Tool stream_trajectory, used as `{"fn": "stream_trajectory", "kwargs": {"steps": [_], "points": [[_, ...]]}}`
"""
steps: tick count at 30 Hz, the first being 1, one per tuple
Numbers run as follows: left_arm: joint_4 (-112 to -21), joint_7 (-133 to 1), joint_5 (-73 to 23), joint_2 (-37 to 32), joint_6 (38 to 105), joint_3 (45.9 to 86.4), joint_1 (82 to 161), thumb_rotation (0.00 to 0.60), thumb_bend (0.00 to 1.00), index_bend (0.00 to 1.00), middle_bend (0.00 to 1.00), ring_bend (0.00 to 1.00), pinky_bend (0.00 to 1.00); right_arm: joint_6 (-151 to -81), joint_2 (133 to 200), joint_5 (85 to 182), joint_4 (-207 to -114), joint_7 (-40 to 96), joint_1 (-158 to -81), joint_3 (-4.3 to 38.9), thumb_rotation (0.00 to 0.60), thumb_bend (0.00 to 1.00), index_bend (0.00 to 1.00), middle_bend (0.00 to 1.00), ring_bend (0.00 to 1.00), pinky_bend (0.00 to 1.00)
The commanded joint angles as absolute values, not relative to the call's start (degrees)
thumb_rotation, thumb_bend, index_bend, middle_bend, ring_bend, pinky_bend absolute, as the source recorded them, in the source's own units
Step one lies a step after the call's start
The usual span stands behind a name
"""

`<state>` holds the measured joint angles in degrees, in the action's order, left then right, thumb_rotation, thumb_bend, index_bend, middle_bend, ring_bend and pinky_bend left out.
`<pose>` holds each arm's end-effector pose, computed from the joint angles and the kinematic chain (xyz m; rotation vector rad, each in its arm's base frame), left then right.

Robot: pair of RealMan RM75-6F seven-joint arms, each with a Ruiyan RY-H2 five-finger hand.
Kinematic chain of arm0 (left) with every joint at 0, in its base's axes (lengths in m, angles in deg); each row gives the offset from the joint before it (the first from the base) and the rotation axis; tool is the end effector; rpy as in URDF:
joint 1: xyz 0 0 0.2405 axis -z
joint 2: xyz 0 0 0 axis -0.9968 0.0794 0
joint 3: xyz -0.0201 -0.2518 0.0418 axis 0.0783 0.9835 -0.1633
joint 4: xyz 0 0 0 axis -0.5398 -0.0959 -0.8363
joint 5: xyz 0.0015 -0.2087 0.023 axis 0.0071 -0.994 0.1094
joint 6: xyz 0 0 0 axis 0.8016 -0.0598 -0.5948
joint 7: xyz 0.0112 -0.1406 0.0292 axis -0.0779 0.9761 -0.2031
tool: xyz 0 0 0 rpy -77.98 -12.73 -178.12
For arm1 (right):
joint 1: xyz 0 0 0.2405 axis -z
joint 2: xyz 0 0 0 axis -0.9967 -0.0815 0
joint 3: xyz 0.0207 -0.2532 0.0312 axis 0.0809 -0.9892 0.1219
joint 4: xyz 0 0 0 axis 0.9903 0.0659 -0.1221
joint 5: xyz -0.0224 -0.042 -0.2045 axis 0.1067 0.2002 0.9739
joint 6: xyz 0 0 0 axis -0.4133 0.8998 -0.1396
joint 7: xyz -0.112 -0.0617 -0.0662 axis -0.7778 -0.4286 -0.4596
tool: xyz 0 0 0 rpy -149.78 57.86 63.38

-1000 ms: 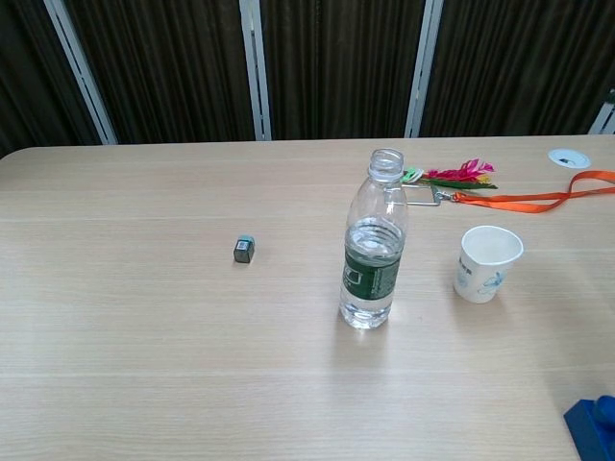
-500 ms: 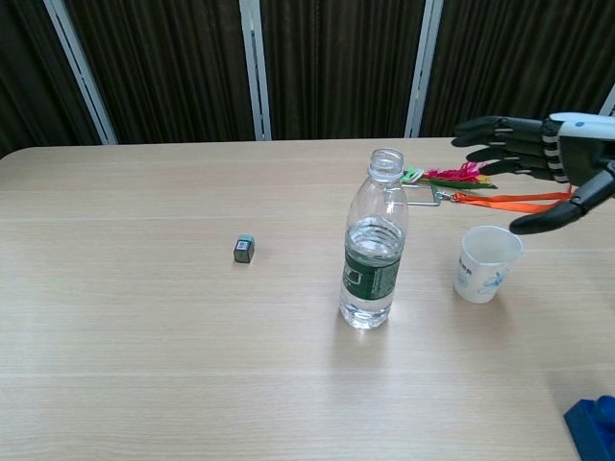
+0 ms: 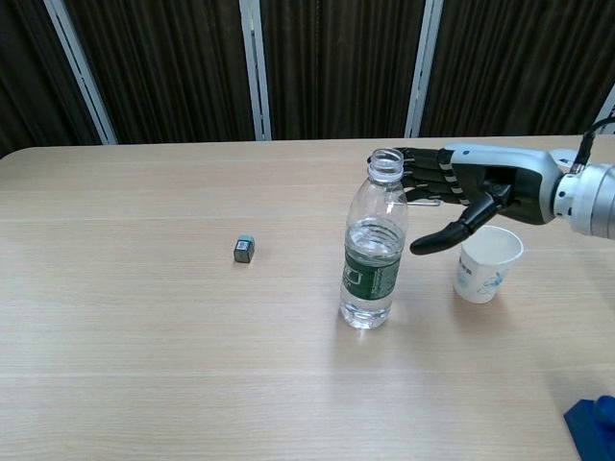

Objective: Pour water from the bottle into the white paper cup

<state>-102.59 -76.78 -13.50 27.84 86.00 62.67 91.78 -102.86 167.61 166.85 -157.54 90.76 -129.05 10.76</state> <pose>-0.2946 0.1877 0.1944 -1.3160 -0.9698 -0.6932 -0.1737 -0.3453 -0.0079 1.8030 -1.8980 1.3602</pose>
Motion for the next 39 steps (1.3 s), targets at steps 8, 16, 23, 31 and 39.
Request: {"fn": "stream_trajectory", "kwargs": {"steps": [8, 16, 23, 31, 39], "points": [[-102.26, -76.03, -14.13, 28.07, 85.46, 62.73, 92.06, 0.600, 0.00, 0.00, 0.00, 0.00, 0.00, -100.96, 172.27, 163.73, -153.78, 89.75, -129.95, 9.68, 0.600, 0.00, 0.00, 0.00, 0.00, 0.00], [-102.59, -75.72, -13.58, 28.30, 85.45, 62.38, 92.05, 0.600, 0.00, 0.00, 0.00, 0.00, 0.00, -101.35, 175.78, 162.80, -151.86, 87.09, -130.34, 9.38, 0.600, 0.00, 0.00, 0.00, 0.00, 0.00], [-102.32, -75.62, -13.75, 28.26, 85.20, 62.29, 92.19, 0.600, 0.00, 0.00, 0.00, 0.00, 0.00, -101.27, 179.08, 161.33, -149.82, 84.23, -130.46, 9.59, 0.600, 0.00, 0.00, 0.00, 0.00, 0.00], [-102.16, -76.11, -14.26, 27.96, 84.51, 62.10, 92.59, 0.600, 0.00, 0.00, 0.00, 0.00, 0.00, -101.58, 182.20, 159.17, -146.85, 85.43, -129.75, 9.81, 0.600, 0.00, 0.00, 0.03, 0.00, 0.12], [-102.21, -76.56, -14.83, 27.74, 84.19, 62.01, 92.85, 0.600, 0.00, 0.00, 0.00, 0.00, 0.00, -102.06, 184.31, 158.83, -144.50, 86.79, -130.27, 10.37, 0.600, 0.00, 0.07, 0.21, 0.15, 0.27]]}}
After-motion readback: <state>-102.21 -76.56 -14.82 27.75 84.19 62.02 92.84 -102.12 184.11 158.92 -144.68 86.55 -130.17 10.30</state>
